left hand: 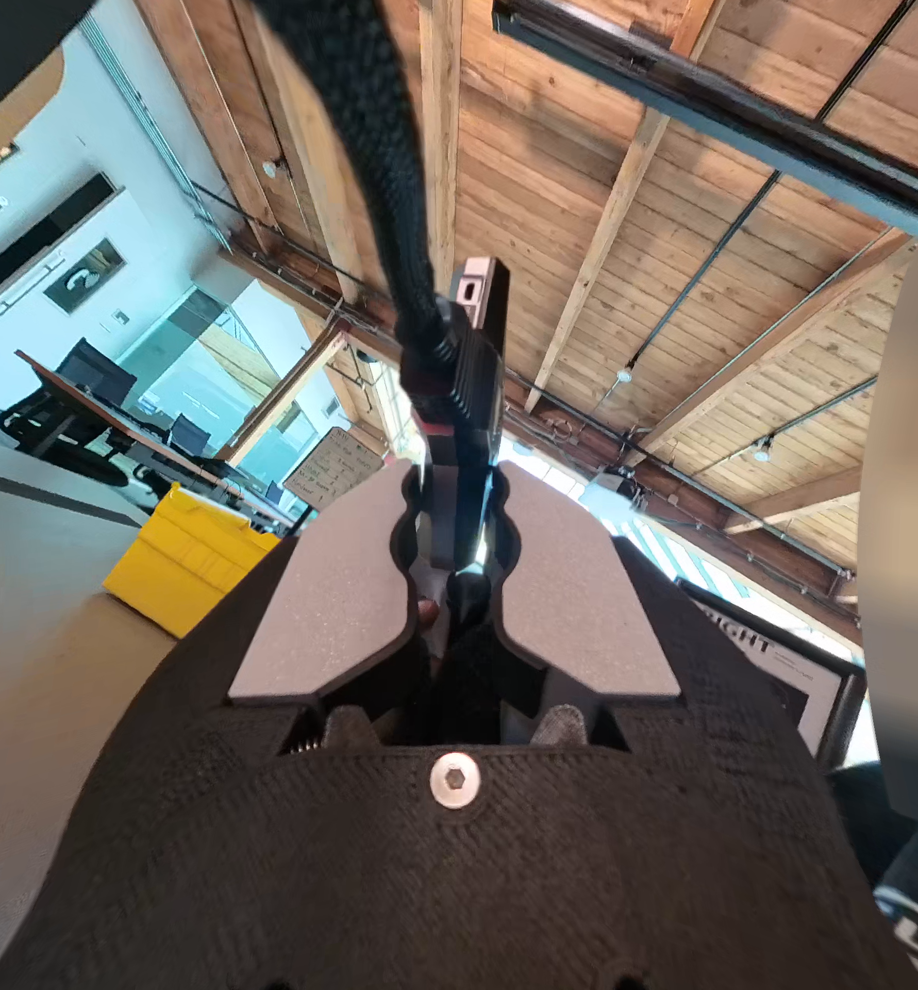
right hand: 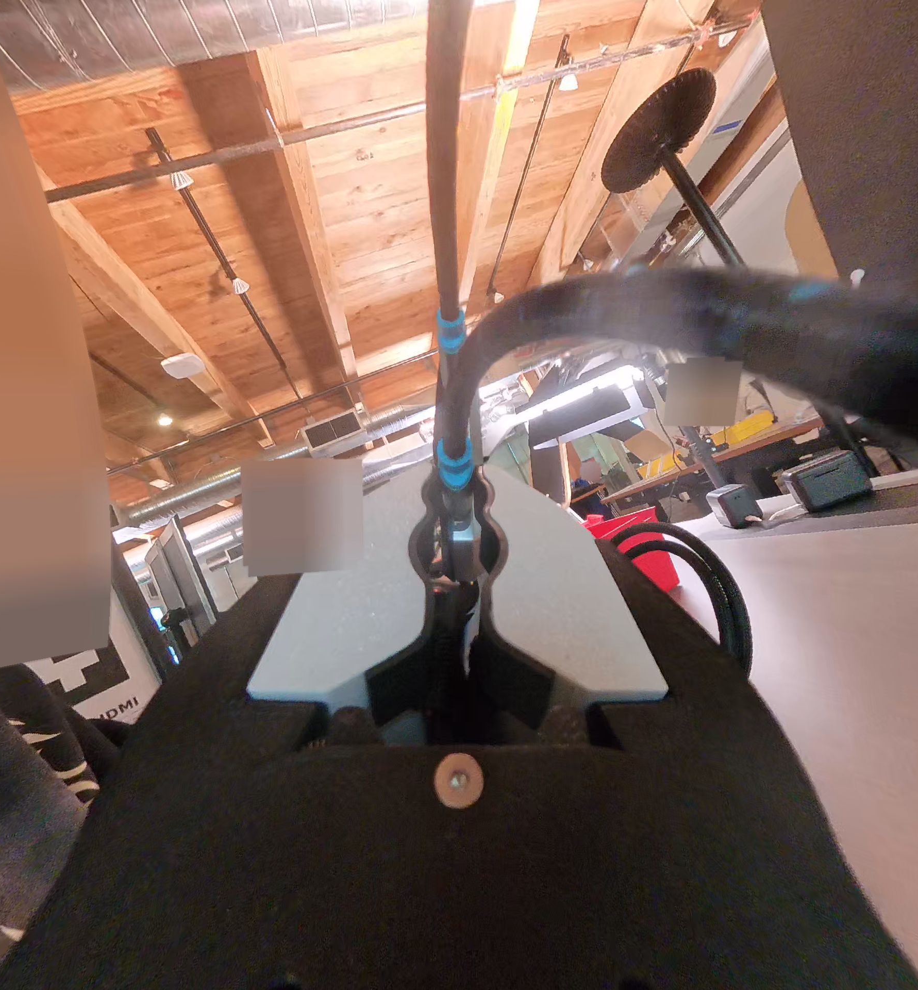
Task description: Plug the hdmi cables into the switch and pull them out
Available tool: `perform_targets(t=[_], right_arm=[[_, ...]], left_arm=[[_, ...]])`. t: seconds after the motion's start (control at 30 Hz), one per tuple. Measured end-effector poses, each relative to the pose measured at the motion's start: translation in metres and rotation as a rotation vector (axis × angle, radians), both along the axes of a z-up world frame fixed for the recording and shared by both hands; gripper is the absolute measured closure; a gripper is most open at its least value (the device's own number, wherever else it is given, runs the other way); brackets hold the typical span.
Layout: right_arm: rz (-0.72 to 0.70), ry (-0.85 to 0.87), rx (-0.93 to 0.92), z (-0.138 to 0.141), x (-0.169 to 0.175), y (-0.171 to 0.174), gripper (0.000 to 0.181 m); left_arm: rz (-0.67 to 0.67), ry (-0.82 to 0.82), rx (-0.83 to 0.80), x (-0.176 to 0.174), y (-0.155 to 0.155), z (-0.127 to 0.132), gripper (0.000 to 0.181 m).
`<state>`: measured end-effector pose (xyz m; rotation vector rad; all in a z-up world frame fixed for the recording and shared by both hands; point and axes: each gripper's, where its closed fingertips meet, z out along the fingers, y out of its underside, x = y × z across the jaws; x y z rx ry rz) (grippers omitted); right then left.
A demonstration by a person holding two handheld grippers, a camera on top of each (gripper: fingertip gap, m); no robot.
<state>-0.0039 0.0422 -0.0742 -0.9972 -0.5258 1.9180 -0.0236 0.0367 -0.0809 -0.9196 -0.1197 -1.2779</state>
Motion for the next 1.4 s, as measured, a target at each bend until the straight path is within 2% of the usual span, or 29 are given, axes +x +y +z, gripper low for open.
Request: perform_targets(t=[0.17,0.33,0.5,0.77,1.03,1.3,1.37,1.4], right_arm=[[0.0,0.049,-0.089,-0.001,0.0,0.003,0.17],[0.006,0.083,-0.155,-0.004,0.002,0.006,0.17],[0.034,0.054,-0.141,-0.006,-0.005,-0.001,0.169],[0.049,0.05,-0.128,-0.006,-0.006,-0.005,0.17],[0.073,0.116,-0.136,-0.004,0.002,-0.006,0.171],[0.036,0.101,-0.136,-0.003,0.0,-0.001,0.171],[0.081,0.068,-0.159,-0.004,-0.005,-0.002,0.171],[0.133,0.045,-0.233,-0.005,-0.011,-0.002,0.17]], left_arm=[[-0.017,-0.13,0.011,-0.001,0.001,-0.001,0.157],[-0.009,-0.129,-0.008,0.002,0.002,-0.003,0.157],[-0.082,-0.084,-0.022,0.012,0.001,-0.007,0.156],[-0.034,-0.098,-0.012,0.01,-0.003,-0.006,0.159],[-0.003,-0.109,-0.041,0.017,-0.007,-0.005,0.16],[0.021,-0.093,-0.051,0.014,-0.005,-0.005,0.161],[0.062,-0.029,-0.027,0.01,-0.004,-0.004,0.162],[0.104,0.012,0.0,0.005,-0.003,-0.004,0.163]])
